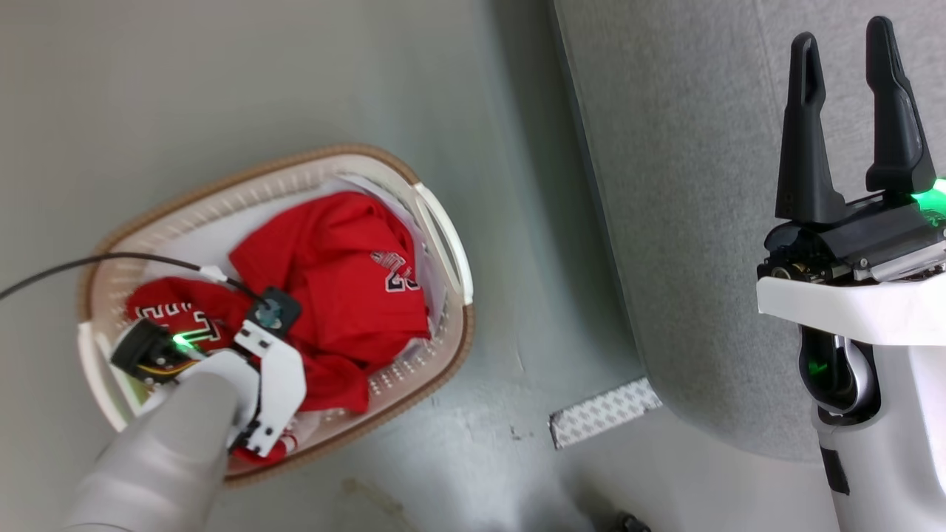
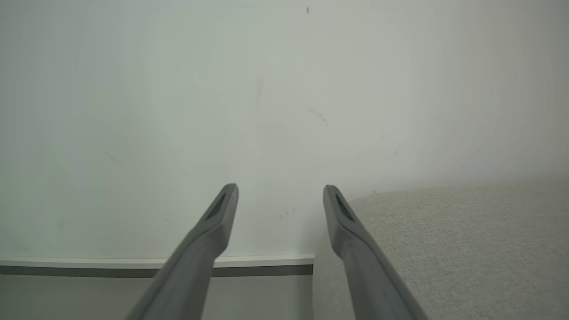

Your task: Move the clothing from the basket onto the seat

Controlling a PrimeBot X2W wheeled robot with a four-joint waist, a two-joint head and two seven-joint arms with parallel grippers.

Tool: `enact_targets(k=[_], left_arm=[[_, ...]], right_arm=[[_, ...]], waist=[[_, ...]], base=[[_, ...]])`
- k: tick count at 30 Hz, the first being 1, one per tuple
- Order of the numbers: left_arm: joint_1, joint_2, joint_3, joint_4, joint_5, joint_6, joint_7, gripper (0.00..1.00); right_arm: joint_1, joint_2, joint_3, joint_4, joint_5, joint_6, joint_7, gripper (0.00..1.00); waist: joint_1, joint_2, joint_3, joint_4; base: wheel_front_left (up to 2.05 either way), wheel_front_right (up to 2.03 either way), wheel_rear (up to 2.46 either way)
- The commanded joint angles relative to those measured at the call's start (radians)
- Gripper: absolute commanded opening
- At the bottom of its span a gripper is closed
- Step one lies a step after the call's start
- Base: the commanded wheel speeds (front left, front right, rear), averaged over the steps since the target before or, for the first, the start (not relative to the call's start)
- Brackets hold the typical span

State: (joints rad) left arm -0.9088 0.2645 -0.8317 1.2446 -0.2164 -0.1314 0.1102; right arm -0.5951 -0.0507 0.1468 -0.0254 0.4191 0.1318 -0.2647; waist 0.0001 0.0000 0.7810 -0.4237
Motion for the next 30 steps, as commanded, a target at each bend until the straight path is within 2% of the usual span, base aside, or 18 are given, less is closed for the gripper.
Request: enact_targets(k=[1,14,23,30], left_arm=[[0.000,-0.003,-0.001,-0.003,-0.016,0.002,-0.007,0.00],[0.093,-0.126,-0.023,-0.053,-0.163,0.002,-0.181,0.00],[0.175,-0.164,-0.037,-0.107,-0.287,0.002,-0.304,0.00],[0.205,-0.159,-0.023,-0.182,-0.366,0.002,-0.363,0.00]], right_arm=[[-0.002,0.000,-0.006,0.006,-0.011,-0.002,0.000,1.00],[0.103,-0.001,-0.025,0.092,-0.094,-0.002,0.001,1.00],[0.189,-0.036,-0.005,0.151,-0.093,-0.002,0.001,1.00],[0.261,-0.072,0.004,0.174,-0.078,-0.002,0.001,1.00]], waist=[[-0.0001,0.0000,-0.033,0.017],[-0.0001,0.0000,-0.355,0.135],[-0.0001,0.0000,-0.554,0.204],[-0.0001,0.0000,-0.678,0.240]], base=[[0.00,0.00,0.00],[0.00,0.00,0.00],[0.00,0.00,0.00],[0.00,0.00,0.00]])
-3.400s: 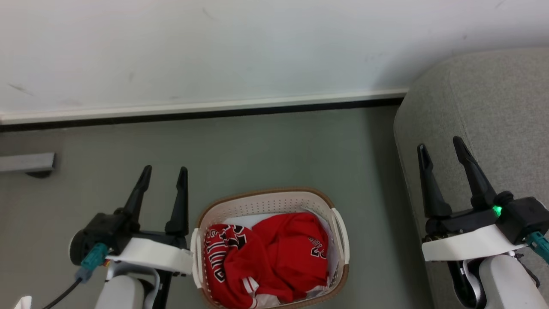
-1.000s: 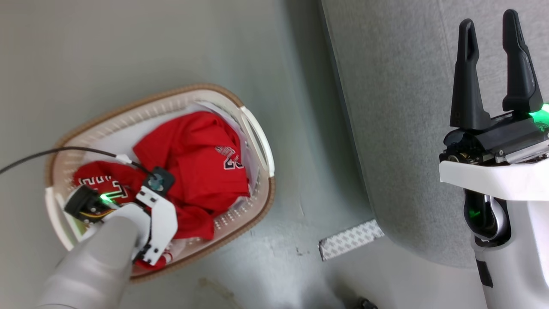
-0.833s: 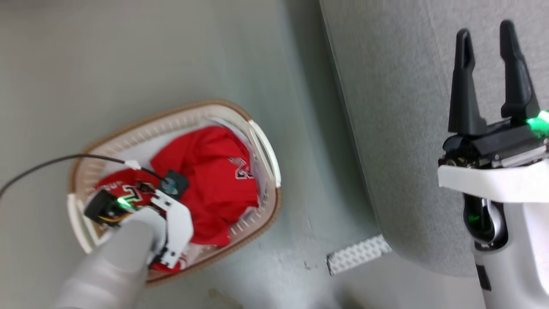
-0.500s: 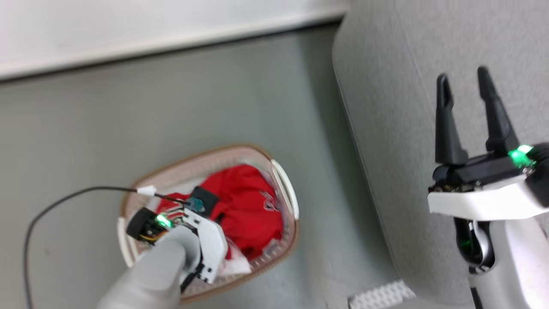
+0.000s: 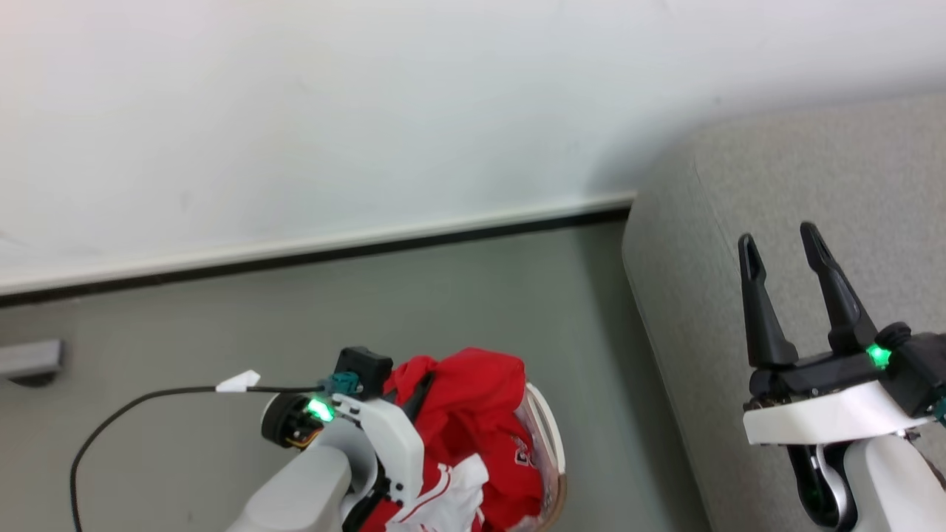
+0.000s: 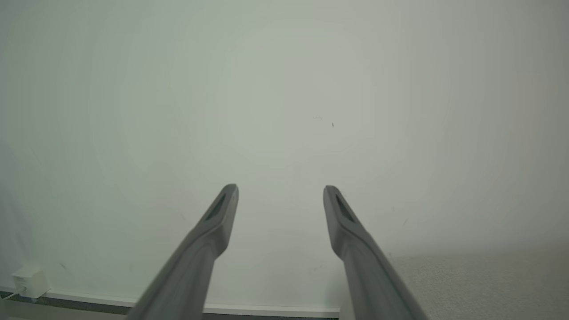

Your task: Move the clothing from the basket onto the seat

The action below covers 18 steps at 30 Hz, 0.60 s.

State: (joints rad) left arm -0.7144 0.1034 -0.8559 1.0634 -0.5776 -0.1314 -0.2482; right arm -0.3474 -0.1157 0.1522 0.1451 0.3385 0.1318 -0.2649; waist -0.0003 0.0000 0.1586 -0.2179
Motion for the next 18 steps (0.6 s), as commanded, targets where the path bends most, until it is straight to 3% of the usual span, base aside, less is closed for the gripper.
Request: enact_targets(k=[1,8,18], left_arm=[[0.009,0.007,0.007,-0.018,-0.011,0.002,-0.010,0.00],[0.003,0.054,0.086,-0.214,-0.036,0.006,-0.017,0.00],[-0.013,0.120,0.161,-0.489,-0.041,0.044,-0.001,0.00]], right_arm=[[0.022,-0.010,0.000,0.004,0.006,-0.002,0.001,1.00],[0.078,-0.011,0.014,0.014,0.026,-0.002,0.001,1.00],[0.130,0.003,0.045,0.021,0.042,-0.002,0.001,1.00]], waist=[[0.0003,0.0000,-0.069,0.038],[0.0003,0.0000,-0.130,0.054],[0.0003,0.0000,-0.165,0.053]], base=[[0.00,0.00,0.00],[0.00,0.00,0.00],[0.00,0.00,0.00]])
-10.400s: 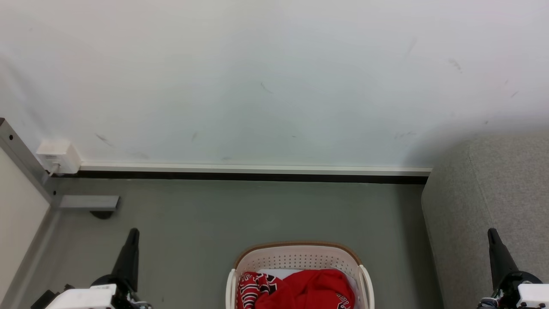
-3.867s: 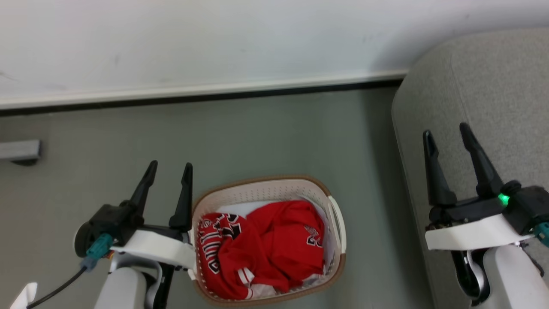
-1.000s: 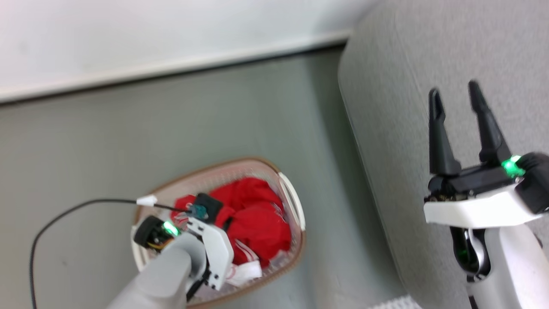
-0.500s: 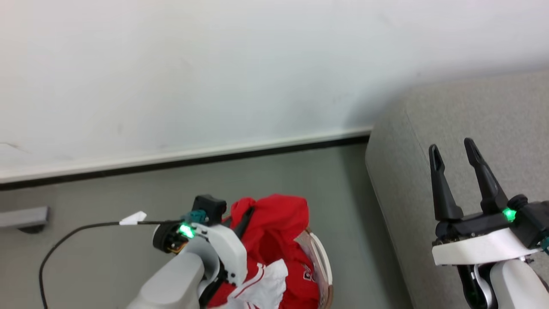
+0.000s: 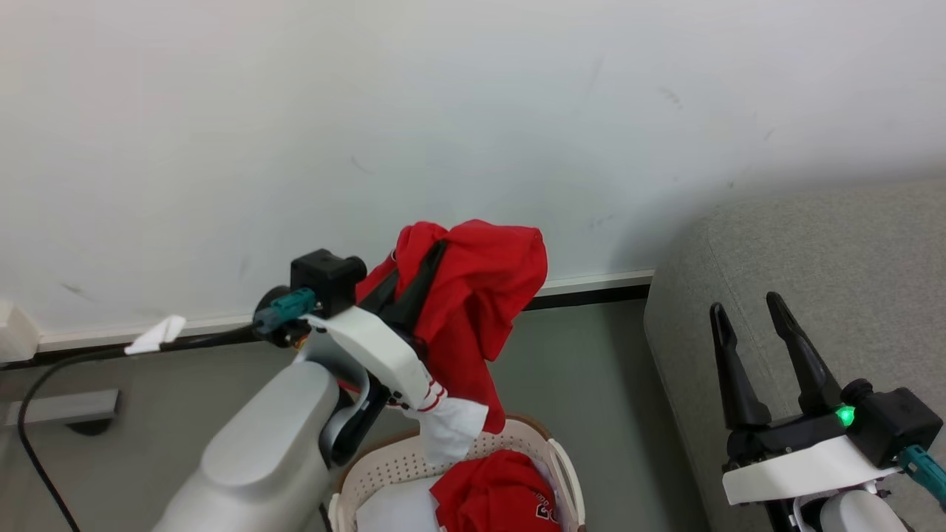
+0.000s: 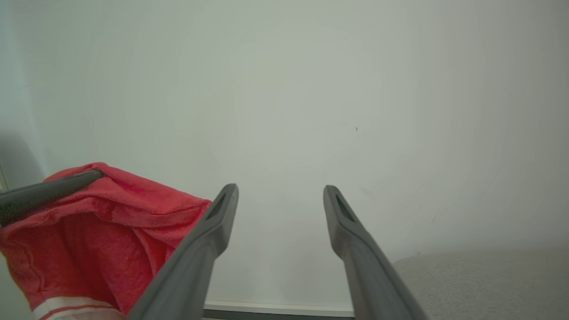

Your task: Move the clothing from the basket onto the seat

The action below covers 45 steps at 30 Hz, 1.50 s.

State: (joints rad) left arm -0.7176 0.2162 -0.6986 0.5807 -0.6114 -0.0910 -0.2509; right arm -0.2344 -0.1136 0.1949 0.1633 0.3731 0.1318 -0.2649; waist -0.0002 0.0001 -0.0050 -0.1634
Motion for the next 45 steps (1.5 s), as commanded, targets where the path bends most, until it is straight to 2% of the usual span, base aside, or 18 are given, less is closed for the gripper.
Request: enact_targets(k=[1,8,15,29,35,38,45], left_arm=[[-0.014,0.015,0.008,-0.030,-0.006,0.010,0.007,0.00],[-0.012,0.052,0.030,-0.173,-0.019,0.057,0.064,0.00],[0.005,0.075,0.025,-0.260,-0.023,0.077,0.098,0.00],[-0.012,0.075,0.012,-0.295,-0.030,0.086,0.126,0.00],[-0.015,0.062,-0.003,-0.302,-0.026,0.083,0.130,0.00],[-0.016,0.046,-0.023,-0.310,-0.017,0.076,0.131,0.00],[-0.018,-0.002,-0.074,-0.330,-0.009,0.060,0.140,0.00]], right_arm=[[0.018,0.001,0.007,0.003,0.009,-0.002,0.001,1.00],[0.015,0.001,0.046,0.005,0.014,-0.002,0.001,1.00],[-0.003,-0.010,0.097,0.013,0.022,-0.002,0.001,1.00],[-0.108,-0.054,0.371,0.059,0.077,-0.002,0.001,1.00],[-0.155,-0.037,0.401,0.145,0.120,-0.002,0.001,1.00],[-0.200,-0.036,0.434,0.227,0.180,-0.002,0.001,1.00],[-0.277,-0.057,0.576,0.416,0.301,-0.002,0.002,1.00]], waist=[[0.0002,-0.0001,-0.003,-0.002],[0.0002,-0.0001,-0.003,-0.011],[0.0002,-0.0001,0.004,-0.009],[0.0002,-0.0001,0.011,0.011],[0.0002,-0.0001,0.008,0.032],[0.0002,-0.0001,0.007,0.055],[0.0002,-0.0001,0.001,0.122]], base=[[0.00,0.00,0.00],[0.00,0.00,0.00],[0.00,0.00,0.00],[0.00,0.00,0.00],[0.00,0.00,0.00],[0.00,0.00,0.00],[0.00,0.00,0.00]])
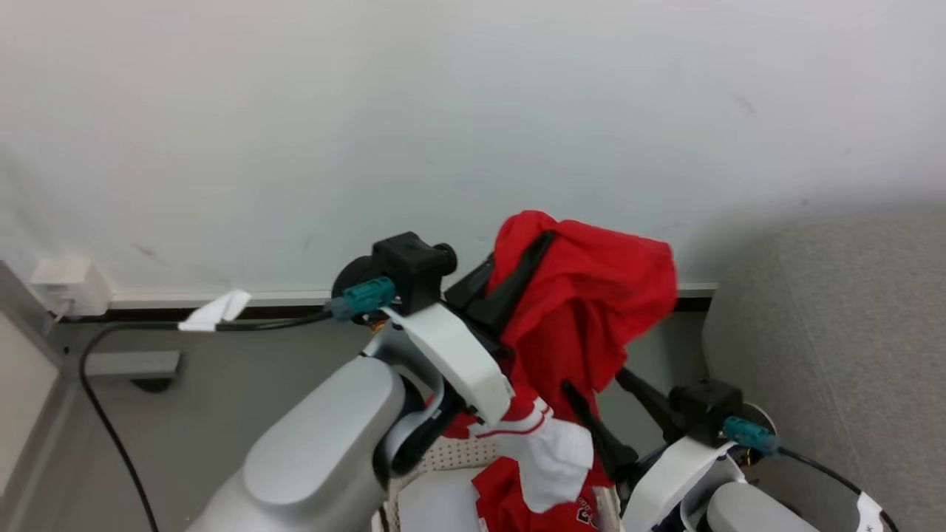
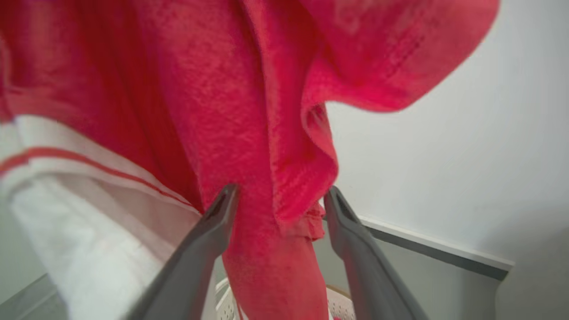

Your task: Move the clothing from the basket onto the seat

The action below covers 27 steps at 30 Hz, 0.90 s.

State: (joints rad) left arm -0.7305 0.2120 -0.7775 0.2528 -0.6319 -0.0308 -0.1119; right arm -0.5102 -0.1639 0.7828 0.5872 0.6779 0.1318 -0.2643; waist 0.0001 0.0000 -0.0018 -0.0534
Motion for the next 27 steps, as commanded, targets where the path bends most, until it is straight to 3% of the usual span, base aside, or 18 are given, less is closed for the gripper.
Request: enact_targets(k=[1,9,19,26,27], left_arm=[[-0.007,-0.004,-0.002,-0.005,0.013,-0.002,0.003,0.00],[-0.007,-0.060,-0.059,-0.032,0.000,-0.020,0.027,0.00],[0.020,-0.097,-0.107,-0.066,-0.046,-0.040,0.067,0.00],[0.027,-0.092,-0.107,-0.073,-0.062,-0.037,0.079,0.00],[0.027,-0.089,-0.106,-0.073,-0.063,-0.035,0.080,0.00]], right_arm=[[-0.017,-0.008,0.017,0.013,0.013,-0.002,0.002,1.00],[-0.095,-0.021,0.189,0.108,0.143,-0.002,-0.001,1.00],[-0.114,-0.009,0.090,0.148,0.027,-0.002,-0.001,1.00],[-0.072,0.003,0.016,0.085,-0.071,-0.002,-0.001,1.00],[-0.067,0.005,0.010,0.082,-0.082,-0.002,0.000,0.30]], waist=[[-0.0001,0.0000,-0.004,0.021],[-0.0001,0.0000,-0.023,0.110],[-0.0001,0.0000,-0.046,0.202],[-0.0001,0.0000,-0.053,0.230],[-0.0001,0.0000,-0.053,0.231]], base=[[0.00,0.00,0.00],[0.00,0.00,0.00],[0.00,0.00,0.00],[0.00,0.00,0.00],[0.00,0.00,0.00]])
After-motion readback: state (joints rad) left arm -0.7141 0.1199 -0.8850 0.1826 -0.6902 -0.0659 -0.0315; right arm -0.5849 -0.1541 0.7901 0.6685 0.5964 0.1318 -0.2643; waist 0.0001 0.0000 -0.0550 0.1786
